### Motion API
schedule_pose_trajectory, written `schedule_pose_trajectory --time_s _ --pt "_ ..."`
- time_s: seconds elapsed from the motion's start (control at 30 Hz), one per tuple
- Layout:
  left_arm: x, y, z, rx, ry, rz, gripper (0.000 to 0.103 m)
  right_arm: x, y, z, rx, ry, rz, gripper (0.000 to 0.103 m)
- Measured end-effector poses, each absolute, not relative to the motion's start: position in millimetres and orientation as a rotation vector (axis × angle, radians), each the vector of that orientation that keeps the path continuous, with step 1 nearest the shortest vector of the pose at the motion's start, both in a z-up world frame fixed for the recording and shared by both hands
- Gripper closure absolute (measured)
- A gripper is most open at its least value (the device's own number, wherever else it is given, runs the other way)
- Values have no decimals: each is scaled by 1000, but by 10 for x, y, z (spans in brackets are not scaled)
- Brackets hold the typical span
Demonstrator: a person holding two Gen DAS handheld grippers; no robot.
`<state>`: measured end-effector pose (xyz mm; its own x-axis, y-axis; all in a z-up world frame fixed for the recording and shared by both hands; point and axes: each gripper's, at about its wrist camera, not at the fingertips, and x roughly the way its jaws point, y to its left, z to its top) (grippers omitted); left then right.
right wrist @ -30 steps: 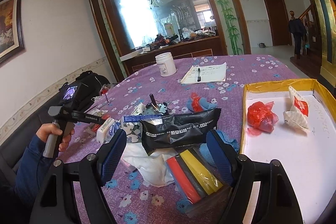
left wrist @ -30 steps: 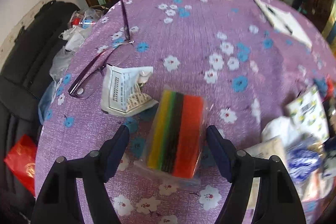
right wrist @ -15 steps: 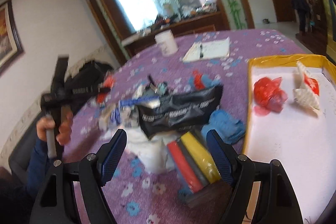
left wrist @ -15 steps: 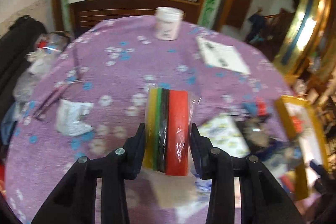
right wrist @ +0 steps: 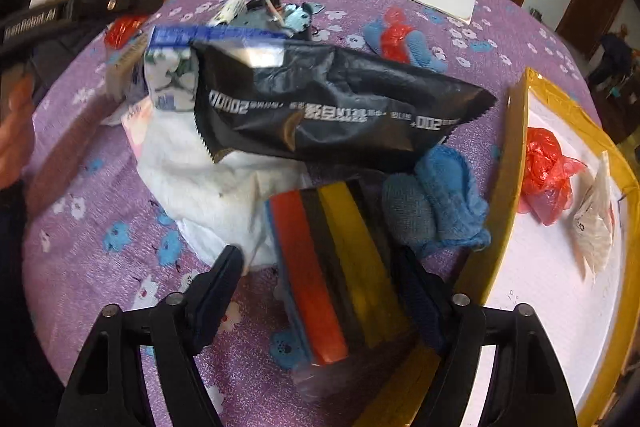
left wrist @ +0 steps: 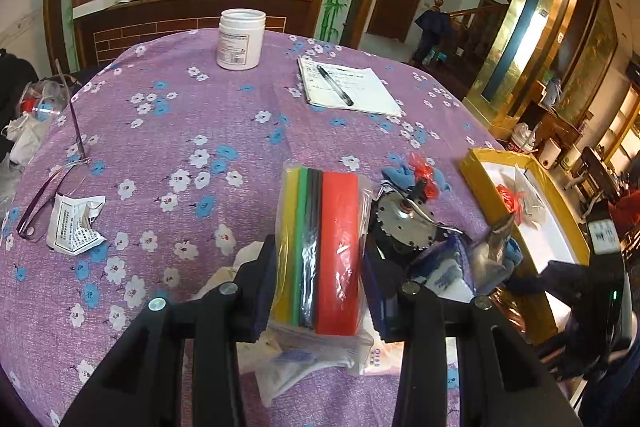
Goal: Organize soft objects
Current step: 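Grasp the red-yellow-black sponge pack with the right tool while the left tool holds its pack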
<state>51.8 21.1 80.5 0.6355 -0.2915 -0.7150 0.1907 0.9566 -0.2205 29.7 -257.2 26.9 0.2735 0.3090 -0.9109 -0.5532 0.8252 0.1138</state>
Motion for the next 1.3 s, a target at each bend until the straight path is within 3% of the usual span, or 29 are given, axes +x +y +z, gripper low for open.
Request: schedule_pose_trajectory --time_s 0.03,0.27,0.4,0.57,0.73,0.8,0.87,0.93,1.13,1.2,1.23,1.3 --pt "506 202 814 -125 835 -278 65 294 -2616 288 -204 1173 605 52" --pt "532 257 807 -146 836 -265 65 113 -2791 443 -39 1082 649 55" --pt "532 255 813 -150 825 -264 65 108 -2851 688 66 937 675 58" --pt "548 232 785 -155 816 -260 65 193 -2815 926 135 788 654 81" --pt "587 165 711 -129 843 -257 65 169 -2749 872 120 826 666 79" --pt "589 144 700 -123 849 -265 65 101 -2718 847 34 882 684 62" --pt "578 125 706 -114 849 -271 65 48 -2755 817 -42 900 695 31" --pt "559 98 721 -101 844 -279 65 -40 -2707 765 -170 969 747 21" --pt "517 67 749 -88 831 -287 65 -134 -2601 520 -356 1092 764 21" --pt "512 64 750 -88 831 -286 65 -60 -2590 377 -354 1147 757 34" --pt "514 64 750 -89 830 -286 65 -11 -2604 294 -342 1179 734 54" --pt "511 57 749 -90 832 -287 65 -39 -2607 319 -328 1169 732 56"
